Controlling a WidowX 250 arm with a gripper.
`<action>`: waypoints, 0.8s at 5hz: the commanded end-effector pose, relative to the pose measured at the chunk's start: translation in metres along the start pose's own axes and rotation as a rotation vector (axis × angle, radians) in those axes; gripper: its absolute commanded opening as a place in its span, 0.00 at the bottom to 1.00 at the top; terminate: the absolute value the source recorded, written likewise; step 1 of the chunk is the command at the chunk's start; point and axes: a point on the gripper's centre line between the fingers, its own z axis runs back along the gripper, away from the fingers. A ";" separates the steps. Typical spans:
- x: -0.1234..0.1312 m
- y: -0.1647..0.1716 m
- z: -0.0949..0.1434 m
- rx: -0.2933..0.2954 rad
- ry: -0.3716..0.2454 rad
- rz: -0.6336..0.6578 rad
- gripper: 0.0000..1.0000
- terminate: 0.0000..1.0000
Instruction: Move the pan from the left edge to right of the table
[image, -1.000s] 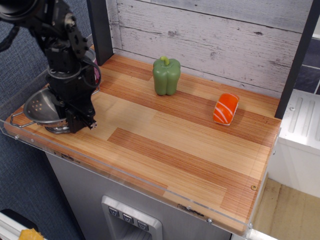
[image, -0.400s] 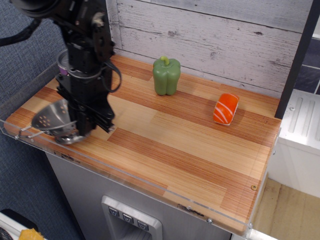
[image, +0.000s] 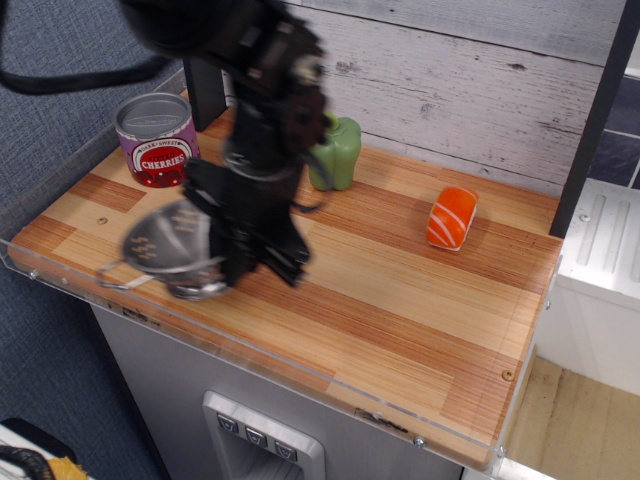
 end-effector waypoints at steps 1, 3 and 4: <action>0.029 -0.058 0.041 0.003 -0.110 -0.024 0.00 0.00; 0.044 -0.111 0.043 -0.006 -0.110 -0.080 0.00 0.00; 0.041 -0.133 0.041 0.028 -0.118 -0.143 0.00 0.00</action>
